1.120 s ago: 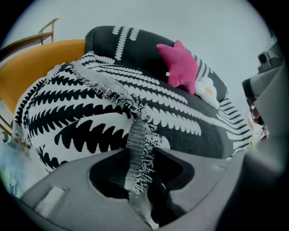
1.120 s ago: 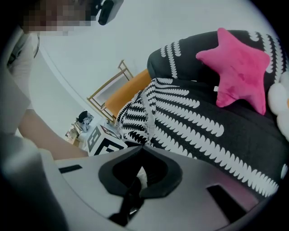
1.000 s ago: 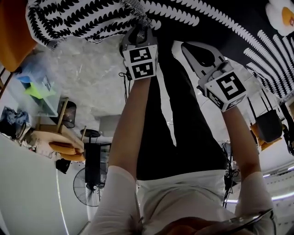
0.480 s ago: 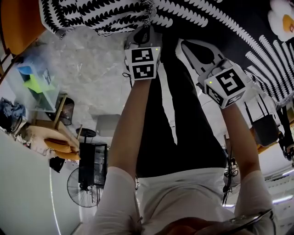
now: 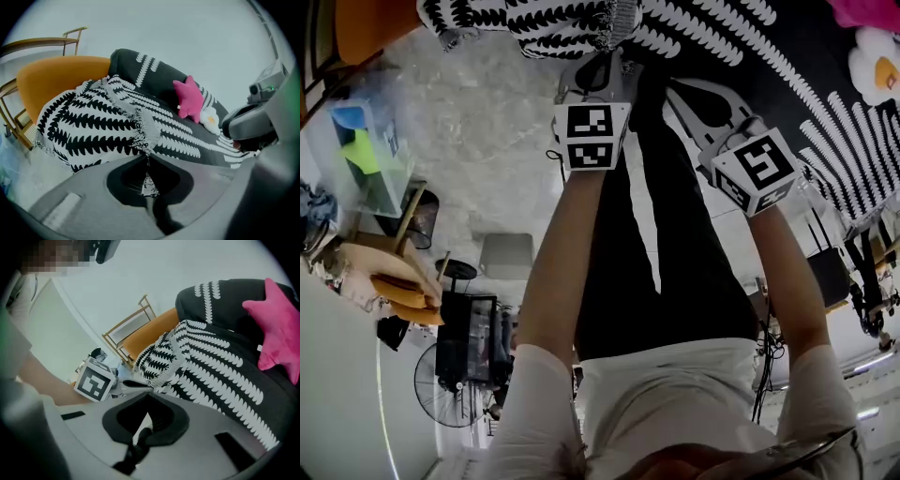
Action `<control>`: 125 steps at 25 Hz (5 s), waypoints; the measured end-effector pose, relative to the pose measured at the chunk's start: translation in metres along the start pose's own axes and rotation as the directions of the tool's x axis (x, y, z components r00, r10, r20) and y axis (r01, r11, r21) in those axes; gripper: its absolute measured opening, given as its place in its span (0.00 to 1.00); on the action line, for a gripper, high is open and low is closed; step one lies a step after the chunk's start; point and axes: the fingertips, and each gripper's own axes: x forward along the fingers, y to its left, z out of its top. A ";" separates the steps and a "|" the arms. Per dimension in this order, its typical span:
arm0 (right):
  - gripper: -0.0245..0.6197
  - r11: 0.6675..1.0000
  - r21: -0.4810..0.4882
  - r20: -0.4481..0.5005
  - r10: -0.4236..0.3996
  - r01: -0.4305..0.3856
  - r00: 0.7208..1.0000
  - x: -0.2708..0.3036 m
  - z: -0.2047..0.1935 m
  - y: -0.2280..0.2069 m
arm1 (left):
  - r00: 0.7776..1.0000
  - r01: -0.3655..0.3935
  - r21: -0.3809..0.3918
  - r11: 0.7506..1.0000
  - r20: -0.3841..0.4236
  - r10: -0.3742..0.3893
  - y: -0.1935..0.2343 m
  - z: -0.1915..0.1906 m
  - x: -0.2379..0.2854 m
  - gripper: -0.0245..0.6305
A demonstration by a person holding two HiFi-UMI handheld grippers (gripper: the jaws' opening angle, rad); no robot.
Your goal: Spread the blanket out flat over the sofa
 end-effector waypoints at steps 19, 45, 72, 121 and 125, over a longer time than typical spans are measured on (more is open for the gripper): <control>0.04 0.967 -0.217 -0.071 0.118 -0.131 0.990 0.065 0.070 0.068 | 0.983 -0.170 -0.150 0.974 0.047 0.179 0.153 0.008 -0.090 0.07; 0.04 0.969 -0.162 -0.053 0.178 -0.185 0.983 0.107 0.071 0.127 | 0.929 -0.358 -0.157 0.920 0.042 0.368 0.340 -0.016 -0.165 0.07; 0.04 0.965 -0.174 -0.081 0.182 -0.194 0.980 0.107 0.053 0.116 | 0.899 -0.434 -0.205 0.877 -0.028 0.438 0.365 -0.038 -0.159 0.34; 0.04 0.937 -0.343 0.255 0.025 0.066 0.967 -0.311 0.236 0.187 | 0.938 -0.086 -0.046 0.995 0.332 0.096 -0.089 0.238 -0.457 0.16; 0.04 0.939 -0.329 0.299 0.006 0.097 0.954 -0.345 0.237 0.187 | 0.932 -0.039 -0.008 0.999 0.361 0.040 -0.119 0.255 -0.470 0.15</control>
